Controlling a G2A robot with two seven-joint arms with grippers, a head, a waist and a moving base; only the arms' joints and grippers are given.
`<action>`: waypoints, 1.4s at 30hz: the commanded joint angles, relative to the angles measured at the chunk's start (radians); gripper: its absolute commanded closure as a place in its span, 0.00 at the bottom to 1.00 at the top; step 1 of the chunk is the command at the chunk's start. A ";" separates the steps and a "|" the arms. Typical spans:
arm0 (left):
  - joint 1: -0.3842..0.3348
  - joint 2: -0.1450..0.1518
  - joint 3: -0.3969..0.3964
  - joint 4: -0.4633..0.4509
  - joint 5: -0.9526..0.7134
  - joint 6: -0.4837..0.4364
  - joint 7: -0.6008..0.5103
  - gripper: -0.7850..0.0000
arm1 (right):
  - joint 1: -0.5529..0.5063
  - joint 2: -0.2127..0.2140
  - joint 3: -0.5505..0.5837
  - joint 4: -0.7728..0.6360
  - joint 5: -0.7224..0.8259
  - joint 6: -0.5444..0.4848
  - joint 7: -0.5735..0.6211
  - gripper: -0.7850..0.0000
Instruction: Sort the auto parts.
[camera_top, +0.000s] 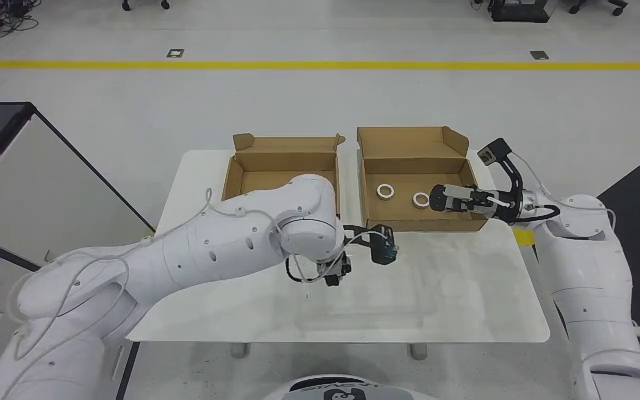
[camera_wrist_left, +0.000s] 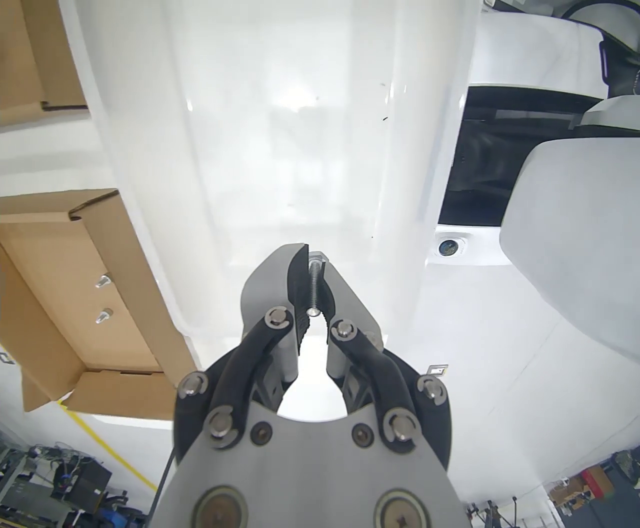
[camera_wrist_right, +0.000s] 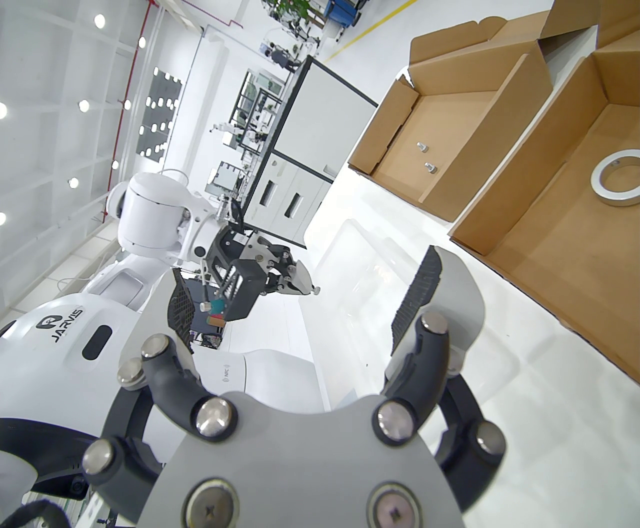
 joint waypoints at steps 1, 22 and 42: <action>0.000 0.002 -0.004 -0.006 0.010 0.004 -0.002 1.00 | 0.000 0.000 0.000 0.000 0.000 0.000 0.000 0.00; 0.112 0.092 -0.334 0.039 -0.230 -0.003 0.232 1.00 | 0.000 0.000 0.000 0.000 0.000 0.000 0.000 0.00; 0.328 0.165 -0.704 0.037 -0.933 -0.280 0.444 1.00 | 0.000 0.000 0.000 0.000 0.000 0.000 0.000 0.00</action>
